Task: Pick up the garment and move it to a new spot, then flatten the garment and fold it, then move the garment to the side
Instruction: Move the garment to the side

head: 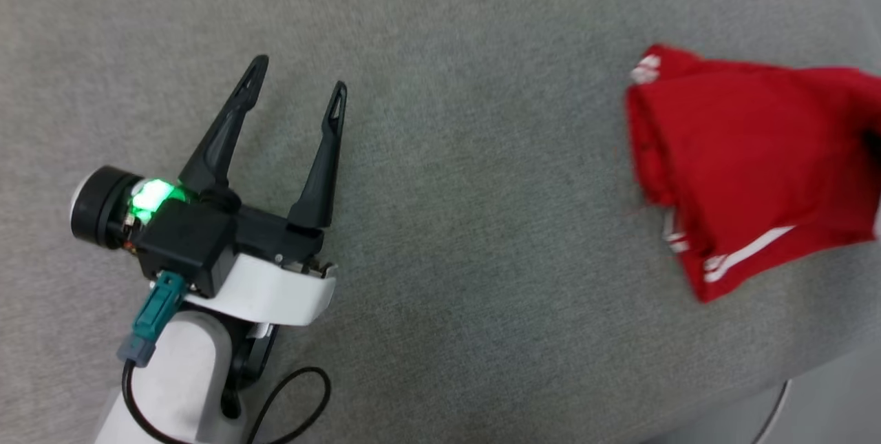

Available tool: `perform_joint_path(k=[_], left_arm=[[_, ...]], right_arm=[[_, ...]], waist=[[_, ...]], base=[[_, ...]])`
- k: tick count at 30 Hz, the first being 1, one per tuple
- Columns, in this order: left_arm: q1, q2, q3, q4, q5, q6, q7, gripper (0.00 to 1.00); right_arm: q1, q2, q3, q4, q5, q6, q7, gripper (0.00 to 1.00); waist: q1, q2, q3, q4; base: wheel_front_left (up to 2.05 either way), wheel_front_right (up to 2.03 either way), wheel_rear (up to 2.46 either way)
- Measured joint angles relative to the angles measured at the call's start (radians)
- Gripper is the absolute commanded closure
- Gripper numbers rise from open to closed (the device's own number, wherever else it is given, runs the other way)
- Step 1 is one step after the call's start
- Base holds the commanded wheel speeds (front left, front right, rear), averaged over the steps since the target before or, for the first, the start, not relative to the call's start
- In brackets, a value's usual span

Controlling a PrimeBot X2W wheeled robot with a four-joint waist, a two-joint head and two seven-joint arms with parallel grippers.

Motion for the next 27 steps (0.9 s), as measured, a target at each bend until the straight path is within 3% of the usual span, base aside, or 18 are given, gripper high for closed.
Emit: perform_joint_path(k=[12,13,14,15,16,27], left_arm=[[-0.097,0.025,-0.031,-0.090,0.039,-0.019,0.039,0.00],[-0.098,0.027,-0.030,-0.093,0.041,-0.018,0.039,0.00],[-0.098,0.029,-0.029,-0.094,0.041,-0.017,0.039,0.00],[-0.098,0.029,-0.027,-0.095,0.041,-0.016,0.039,0.00],[-0.098,0.030,-0.026,-0.095,0.041,-0.013,0.039,0.00],[-0.054,0.006,-0.027,-0.028,0.012,0.013,-0.019,0.00]], right_arm=[[-0.232,-0.063,-0.170,0.298,-0.137,0.000,-0.209,1.00],[-0.239,-0.063,-0.175,0.314,-0.145,0.000,-0.231,0.93],[-0.247,-0.060,-0.185,0.334,-0.148,0.000,-0.246,0.64],[-0.253,-0.056,-0.198,0.356,-0.159,0.000,-0.262,0.05],[-0.256,-0.053,-0.208,0.373,-0.176,0.000,-0.277,0.00],[-0.229,-0.010,-0.425,0.451,-0.314,0.000,-0.476,0.00]], waist=[[0.0000,0.0000,0.185,0.040],[0.0001,0.0000,0.194,0.045],[0.0000,0.0000,0.201,0.051],[0.0001,-0.0001,0.206,0.056],[0.0000,0.0000,0.209,0.060],[-0.0001,0.0000,0.124,0.097]], base=[[0.00,0.00,0.00],[0.00,0.00,0.00],[0.00,0.00,0.00],[0.00,0.00,0.00],[0.00,0.00,0.00],[0.00,0.00,0.00]])
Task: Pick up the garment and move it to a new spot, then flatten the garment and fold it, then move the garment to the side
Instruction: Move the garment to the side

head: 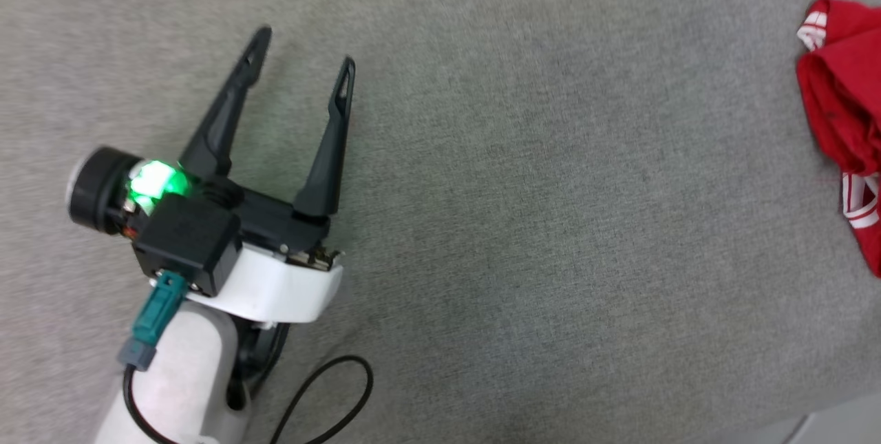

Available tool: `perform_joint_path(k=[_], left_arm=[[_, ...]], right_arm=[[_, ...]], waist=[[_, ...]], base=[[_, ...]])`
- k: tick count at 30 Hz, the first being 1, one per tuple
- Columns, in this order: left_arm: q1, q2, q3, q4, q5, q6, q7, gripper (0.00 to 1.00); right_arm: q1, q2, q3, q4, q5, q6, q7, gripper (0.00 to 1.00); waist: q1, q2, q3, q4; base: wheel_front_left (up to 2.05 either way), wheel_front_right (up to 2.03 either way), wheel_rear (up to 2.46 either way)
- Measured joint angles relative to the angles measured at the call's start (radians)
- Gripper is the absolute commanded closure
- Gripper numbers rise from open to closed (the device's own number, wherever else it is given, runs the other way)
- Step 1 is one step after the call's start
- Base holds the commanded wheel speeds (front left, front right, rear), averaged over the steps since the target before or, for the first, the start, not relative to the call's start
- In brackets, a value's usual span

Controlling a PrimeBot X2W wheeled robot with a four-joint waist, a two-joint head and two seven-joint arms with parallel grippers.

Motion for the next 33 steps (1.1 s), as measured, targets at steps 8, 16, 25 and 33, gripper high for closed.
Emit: perform_joint_path(k=[8,16,25,33], left_arm=[[0.085,-0.050,0.008,0.091,-0.055,0.035,-0.062,0.00],[0.178,-0.077,0.039,0.175,-0.098,0.063,-0.094,0.00],[0.234,-0.090,0.076,0.269,-0.132,0.068,-0.105,0.00],[0.294,-0.105,0.124,0.317,-0.146,0.069,-0.107,0.00]], right_arm=[[0.138,0.079,-0.048,-0.114,0.008,0.000,-0.098,0.00],[0.321,0.186,0.011,-0.311,0.054,0.000,-0.115,0.00],[0.490,0.304,0.125,-0.543,0.072,0.000,-0.079,0.00],[0.592,0.361,0.258,-0.688,0.085,0.000,-0.050,0.00]], waist=[[-0.0002,0.0000,-0.120,0.049],[-0.0003,0.0000,-0.251,0.104],[-0.0003,0.0000,-0.360,0.178],[-0.0003,0.0000,-0.441,0.214]], base=[[0.00,0.00,0.00],[0.00,0.00,0.00],[0.00,0.00,0.00],[0.00,0.00,0.00]])
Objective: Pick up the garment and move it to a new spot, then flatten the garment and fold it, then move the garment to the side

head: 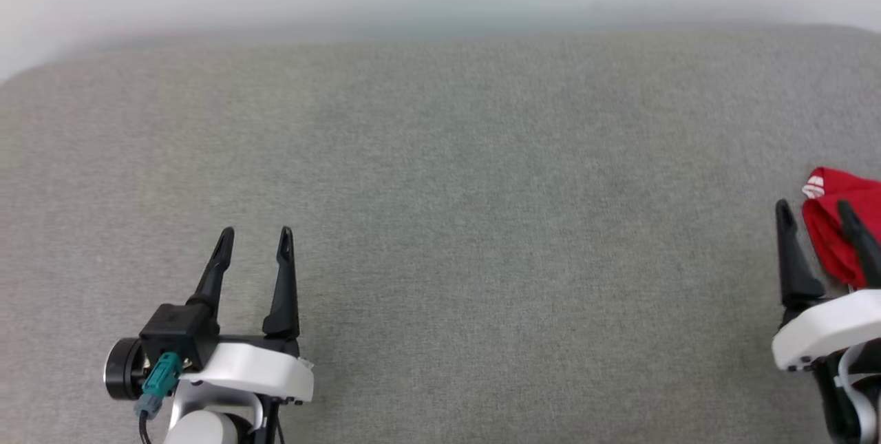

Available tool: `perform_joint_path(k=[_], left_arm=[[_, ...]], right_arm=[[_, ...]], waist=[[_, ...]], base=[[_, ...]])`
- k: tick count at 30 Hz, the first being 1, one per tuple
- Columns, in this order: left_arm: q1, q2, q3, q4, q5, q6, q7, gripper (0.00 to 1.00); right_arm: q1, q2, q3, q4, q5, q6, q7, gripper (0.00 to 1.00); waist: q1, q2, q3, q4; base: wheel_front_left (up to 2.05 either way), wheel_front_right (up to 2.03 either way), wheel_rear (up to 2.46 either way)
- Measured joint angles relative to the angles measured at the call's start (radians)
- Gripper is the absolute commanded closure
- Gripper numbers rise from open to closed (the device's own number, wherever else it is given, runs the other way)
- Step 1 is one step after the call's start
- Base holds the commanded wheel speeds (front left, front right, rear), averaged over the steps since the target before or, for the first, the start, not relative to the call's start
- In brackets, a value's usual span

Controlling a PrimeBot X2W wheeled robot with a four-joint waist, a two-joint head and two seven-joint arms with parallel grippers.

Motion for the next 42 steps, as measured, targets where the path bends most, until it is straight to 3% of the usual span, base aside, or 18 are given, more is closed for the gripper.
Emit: perform_joint_path(k=[17,36,37,42], left_arm=[[0.082,-0.019,0.050,0.065,0.053,-0.046,0.000,0.00],[0.072,-0.052,0.088,0.087,0.090,-0.082,0.000,0.00],[0.071,-0.054,0.091,0.088,0.090,-0.086,0.000,1.00],[0.088,-0.066,0.093,0.126,0.069,-0.087,0.013,1.00]], right_arm=[[0.188,0.060,0.077,-0.210,-0.020,0.000,0.041,0.00],[0.186,0.069,0.089,-0.196,-0.022,0.000,0.030,0.00],[0.184,0.069,0.089,-0.193,-0.022,0.000,0.028,1.00],[0.193,0.072,0.089,-0.146,0.000,0.000,0.031,1.00]], waist=[[0.0000,0.0000,-0.131,0.020],[0.0002,0.0000,-0.141,0.034],[0.0002,0.0000,-0.141,0.035],[0.0003,0.0000,-0.141,0.035]], base=[[0.00,0.00,0.00],[0.00,0.00,0.00],[0.00,0.00,0.00],[0.00,0.00,0.00]])
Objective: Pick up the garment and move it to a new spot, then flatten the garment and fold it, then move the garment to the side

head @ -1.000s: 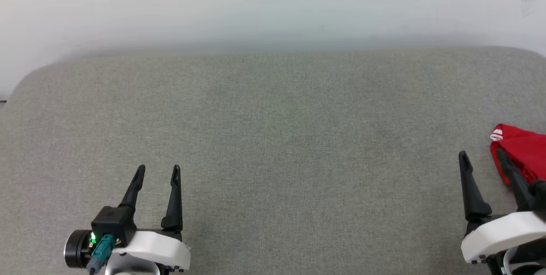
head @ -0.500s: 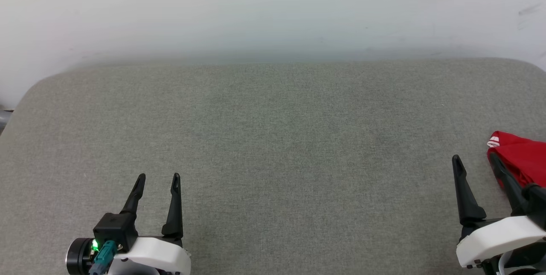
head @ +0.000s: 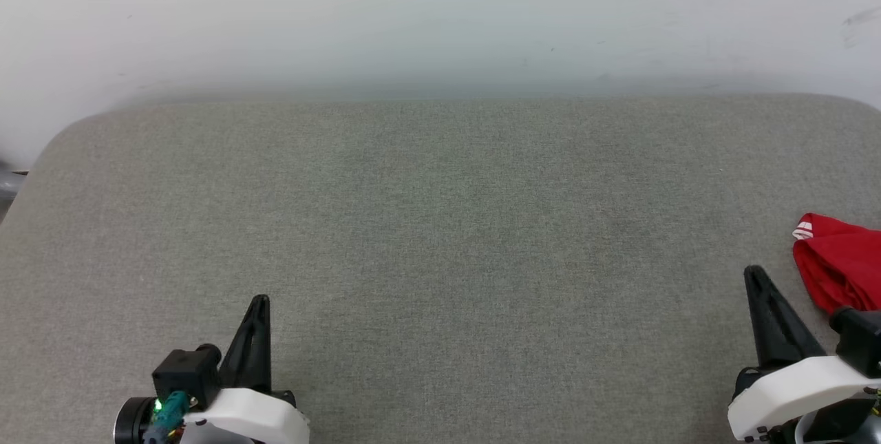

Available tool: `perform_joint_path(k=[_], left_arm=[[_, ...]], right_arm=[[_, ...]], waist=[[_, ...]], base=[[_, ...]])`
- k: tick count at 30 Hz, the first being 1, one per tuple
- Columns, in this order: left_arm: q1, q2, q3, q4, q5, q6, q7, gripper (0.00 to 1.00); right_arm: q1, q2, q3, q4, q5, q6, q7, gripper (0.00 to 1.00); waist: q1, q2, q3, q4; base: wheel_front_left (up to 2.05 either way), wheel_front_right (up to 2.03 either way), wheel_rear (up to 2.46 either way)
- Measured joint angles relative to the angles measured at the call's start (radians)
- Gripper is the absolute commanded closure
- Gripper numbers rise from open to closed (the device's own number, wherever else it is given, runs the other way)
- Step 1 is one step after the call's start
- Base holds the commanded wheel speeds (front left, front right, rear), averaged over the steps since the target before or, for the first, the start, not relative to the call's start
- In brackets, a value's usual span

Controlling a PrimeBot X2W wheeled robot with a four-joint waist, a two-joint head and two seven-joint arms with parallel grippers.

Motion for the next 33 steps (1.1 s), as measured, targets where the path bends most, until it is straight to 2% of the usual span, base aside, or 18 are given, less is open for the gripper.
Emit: perform_joint_path(k=[16,33], left_arm=[[-0.007,-0.010,0.038,0.013,-0.289,-0.022,0.075,1.00],[-0.023,-0.026,0.069,0.023,-0.547,-0.044,0.141,1.00]], right_arm=[[-0.014,0.002,0.000,0.076,0.304,0.000,0.005,1.00],[-0.043,0.003,0.001,0.144,0.571,0.000,0.010,1.00]], waist=[[0.0000,0.0000,-0.005,0.000],[0.0000,0.0000,-0.011,-0.001]], base=[[0.00,0.00,0.00],[0.00,0.00,0.00]])
